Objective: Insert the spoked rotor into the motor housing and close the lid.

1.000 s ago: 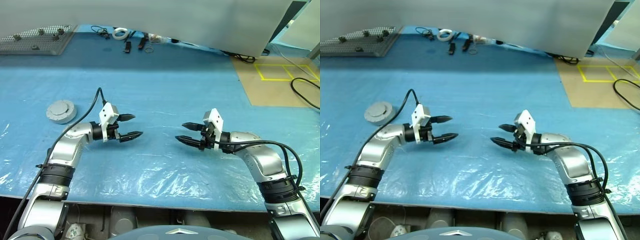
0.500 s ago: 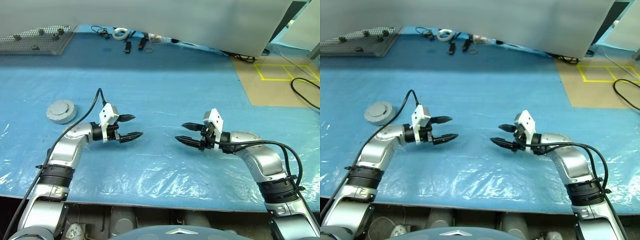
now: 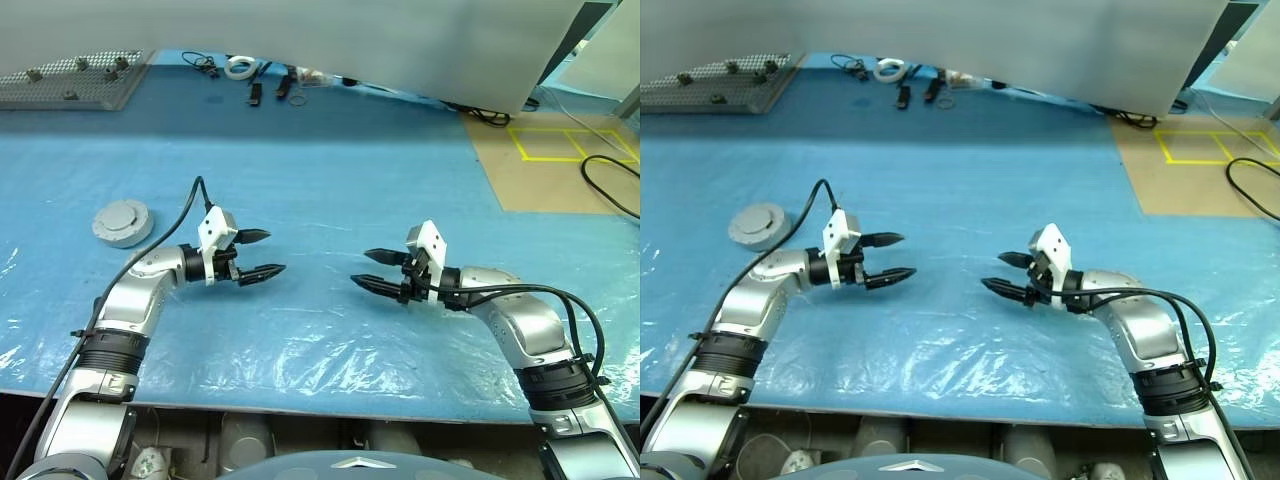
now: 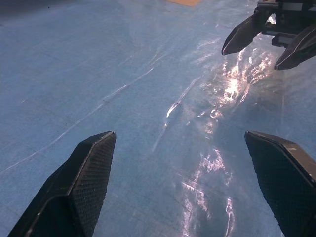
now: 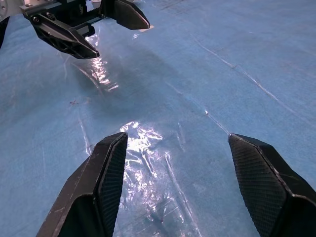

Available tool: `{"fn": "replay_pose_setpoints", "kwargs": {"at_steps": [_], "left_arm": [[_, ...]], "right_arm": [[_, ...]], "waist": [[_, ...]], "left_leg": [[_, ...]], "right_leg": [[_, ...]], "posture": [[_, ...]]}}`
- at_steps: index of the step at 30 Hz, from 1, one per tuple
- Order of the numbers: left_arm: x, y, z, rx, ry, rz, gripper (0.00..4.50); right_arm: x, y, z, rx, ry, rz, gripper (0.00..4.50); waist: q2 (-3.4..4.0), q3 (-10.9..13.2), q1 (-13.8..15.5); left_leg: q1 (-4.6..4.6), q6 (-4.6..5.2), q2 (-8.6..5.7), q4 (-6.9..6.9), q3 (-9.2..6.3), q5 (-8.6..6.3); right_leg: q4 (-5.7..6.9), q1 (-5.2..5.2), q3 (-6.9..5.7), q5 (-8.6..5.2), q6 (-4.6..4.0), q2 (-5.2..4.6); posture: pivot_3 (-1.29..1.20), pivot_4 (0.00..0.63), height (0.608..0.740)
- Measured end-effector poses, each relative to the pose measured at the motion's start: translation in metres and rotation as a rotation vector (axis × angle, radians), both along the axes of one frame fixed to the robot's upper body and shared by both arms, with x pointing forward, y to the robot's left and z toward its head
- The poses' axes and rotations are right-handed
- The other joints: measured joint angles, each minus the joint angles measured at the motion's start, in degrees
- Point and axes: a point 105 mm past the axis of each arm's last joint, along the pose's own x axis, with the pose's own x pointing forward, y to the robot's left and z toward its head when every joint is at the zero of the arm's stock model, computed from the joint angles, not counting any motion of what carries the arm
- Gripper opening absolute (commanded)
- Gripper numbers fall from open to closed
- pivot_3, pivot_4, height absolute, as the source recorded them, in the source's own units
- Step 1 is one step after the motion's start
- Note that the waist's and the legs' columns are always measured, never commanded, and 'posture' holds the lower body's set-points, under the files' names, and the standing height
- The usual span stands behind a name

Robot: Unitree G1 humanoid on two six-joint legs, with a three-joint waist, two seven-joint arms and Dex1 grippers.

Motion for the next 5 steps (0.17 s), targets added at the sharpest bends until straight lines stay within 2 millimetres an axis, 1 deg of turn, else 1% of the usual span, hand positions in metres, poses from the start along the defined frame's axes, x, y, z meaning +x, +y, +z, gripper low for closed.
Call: {"fn": "replay_pose_setpoints", "kwargs": {"at_steps": [5], "left_arm": [[0.0005,0.0001,0.0003,0.0,-0.001,0.001,4.39]], "right_arm": [[0.0009,0.0015,0.0009,0.005,-0.001,-0.003,3.42]], "waist": [[0.0,0.0,0.0]], "left_leg": [[0.0,0.0,0.0,0.0,0.0,0.0]], "right_leg": [[0.0,0.0,0.0,0.0,0.0,0.0]], "posture": [[0.0,0.15,0.74]]}}
